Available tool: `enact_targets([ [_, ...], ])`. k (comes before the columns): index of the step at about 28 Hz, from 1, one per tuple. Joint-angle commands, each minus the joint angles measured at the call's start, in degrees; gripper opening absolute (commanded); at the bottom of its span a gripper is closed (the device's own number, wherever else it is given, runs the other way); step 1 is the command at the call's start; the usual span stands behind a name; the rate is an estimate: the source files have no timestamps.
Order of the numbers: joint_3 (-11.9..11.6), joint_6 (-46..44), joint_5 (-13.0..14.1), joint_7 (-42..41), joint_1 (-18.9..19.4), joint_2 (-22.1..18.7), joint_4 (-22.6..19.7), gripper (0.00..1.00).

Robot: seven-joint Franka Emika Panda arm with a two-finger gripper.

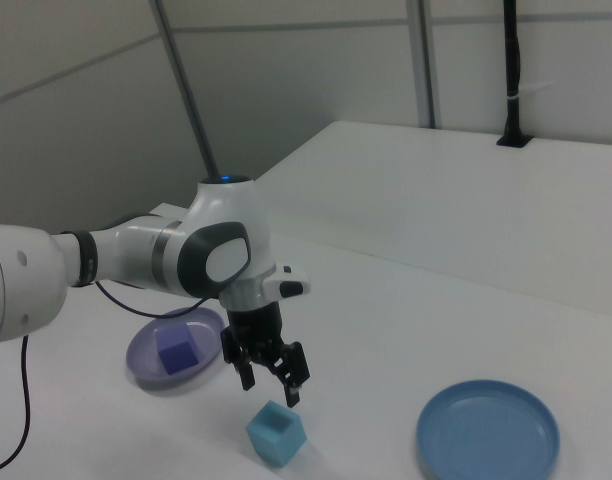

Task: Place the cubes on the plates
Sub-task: 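Move the gripper over the light cyan cube and grasp it, then carry the cyan cube onto the light blue plate and release it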

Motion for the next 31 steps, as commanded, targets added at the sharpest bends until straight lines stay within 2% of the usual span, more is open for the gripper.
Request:
enact_targets([
  [1, 0.0, 4.3, 1.3, -1.3, -0.9, -2.2, -5.6, 1.0],
  [4, 0.0, 6.5, 1.0, -1.2, -0.7, -1.1, -7.2, 1.0],
  [9, -0.1, 7.6, 0.4, -0.9, -1.0, 0.3, -7.3, 1.0],
  [16, -0.1, 7.7, -2.4, -0.1, -1.0, 2.5, -6.7, 1.0],
  [17, -0.1, 7.7, -2.6, 0.0, -1.0, 2.5, -6.6, 0.95],
  [18, -0.1, 7.7, -2.9, 0.1, -1.0, 2.5, -6.6, 0.72],
  [20, -0.1, 7.7, -3.0, 0.1, -0.9, 2.5, -6.6, 0.49],
  [24, -0.1, 7.6, -3.0, 0.1, -0.9, 2.6, -5.5, 0.13],
  [26, -0.1, 7.6, -2.9, 0.1, -1.0, 2.6, -4.5, 0.09],
  [28, -0.5, 7.1, -2.6, 0.0, -1.6, 2.5, -2.0, 0.09],
  [29, -0.9, 6.6, -2.2, -0.3, -3.0, 2.6, 2.1, 0.09],
  [31, -1.0, 5.3, -2.0, -0.6, -4.9, 2.9, 6.1, 0.09],
])
